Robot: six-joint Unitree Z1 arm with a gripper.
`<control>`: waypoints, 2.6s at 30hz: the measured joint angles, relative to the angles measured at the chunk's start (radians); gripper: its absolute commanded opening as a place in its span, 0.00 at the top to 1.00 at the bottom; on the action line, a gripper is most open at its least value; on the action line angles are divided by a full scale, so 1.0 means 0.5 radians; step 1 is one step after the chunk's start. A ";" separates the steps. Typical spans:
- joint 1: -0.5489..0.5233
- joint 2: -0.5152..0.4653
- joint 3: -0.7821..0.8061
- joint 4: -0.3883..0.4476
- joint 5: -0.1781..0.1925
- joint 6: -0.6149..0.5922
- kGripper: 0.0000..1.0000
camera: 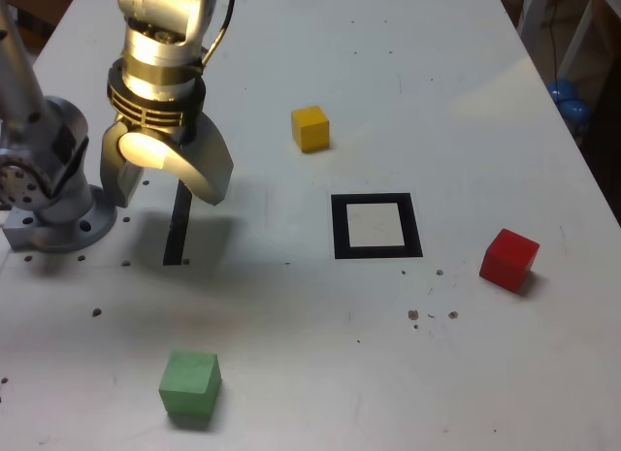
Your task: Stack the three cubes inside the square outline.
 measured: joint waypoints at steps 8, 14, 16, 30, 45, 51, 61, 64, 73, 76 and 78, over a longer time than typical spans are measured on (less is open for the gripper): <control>0.000 0.000 -0.002 0.000 -0.002 0.000 0.01; 0.000 0.006 -0.012 0.000 -0.002 0.000 0.01; 0.000 0.026 -0.029 0.000 -0.002 0.001 0.01; -0.152 0.298 -0.439 0.099 0.057 0.062 0.01; -0.267 0.686 -1.164 0.407 0.156 0.240 0.01; -0.268 0.867 -1.496 0.560 0.163 0.328 0.01; -0.285 1.179 -2.082 0.732 0.173 0.499 0.01; -0.285 1.244 -2.237 0.767 0.184 0.569 0.01; -0.287 1.469 -2.674 0.895 0.213 0.725 0.02; -0.297 1.555 -2.808 0.916 0.213 0.755 0.02; -0.305 1.604 -2.869 0.927 0.210 0.767 0.03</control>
